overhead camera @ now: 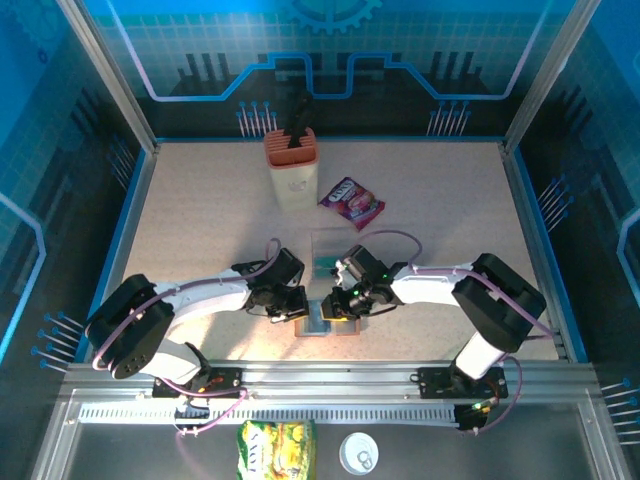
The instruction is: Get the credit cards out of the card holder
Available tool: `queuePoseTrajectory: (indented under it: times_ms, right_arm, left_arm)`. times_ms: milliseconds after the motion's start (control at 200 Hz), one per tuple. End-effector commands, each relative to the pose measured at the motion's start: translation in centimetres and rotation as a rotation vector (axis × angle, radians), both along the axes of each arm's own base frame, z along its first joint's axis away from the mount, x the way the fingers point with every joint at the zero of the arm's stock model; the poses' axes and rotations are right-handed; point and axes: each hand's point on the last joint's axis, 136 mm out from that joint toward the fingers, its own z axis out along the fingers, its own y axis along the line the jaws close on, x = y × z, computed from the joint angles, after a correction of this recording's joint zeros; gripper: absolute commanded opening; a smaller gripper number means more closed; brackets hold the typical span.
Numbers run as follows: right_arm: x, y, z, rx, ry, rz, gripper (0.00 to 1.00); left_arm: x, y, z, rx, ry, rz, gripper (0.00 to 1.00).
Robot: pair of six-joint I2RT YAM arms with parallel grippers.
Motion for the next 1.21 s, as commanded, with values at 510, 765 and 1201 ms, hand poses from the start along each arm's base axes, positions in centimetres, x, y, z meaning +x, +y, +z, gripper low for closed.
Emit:
queuePoseTrajectory:
  times_ms: [510,765,1201]
  right_arm:
    - [0.3,-0.4,4.0,0.097,-0.078,-0.012,0.28]
    - [0.8,-0.7,3.5,0.086,-0.057,-0.019,0.28]
    - [0.8,-0.8,2.7,0.056,-0.027,-0.016,0.29]
  left_arm:
    - [0.3,-1.6,4.0,-0.097,-0.051,-0.055,0.07]
    - [-0.3,-2.4,2.3,-0.023,-0.005,-0.091,0.00]
    - [-1.1,-0.1,-0.8,0.102,0.032,-0.065,0.00]
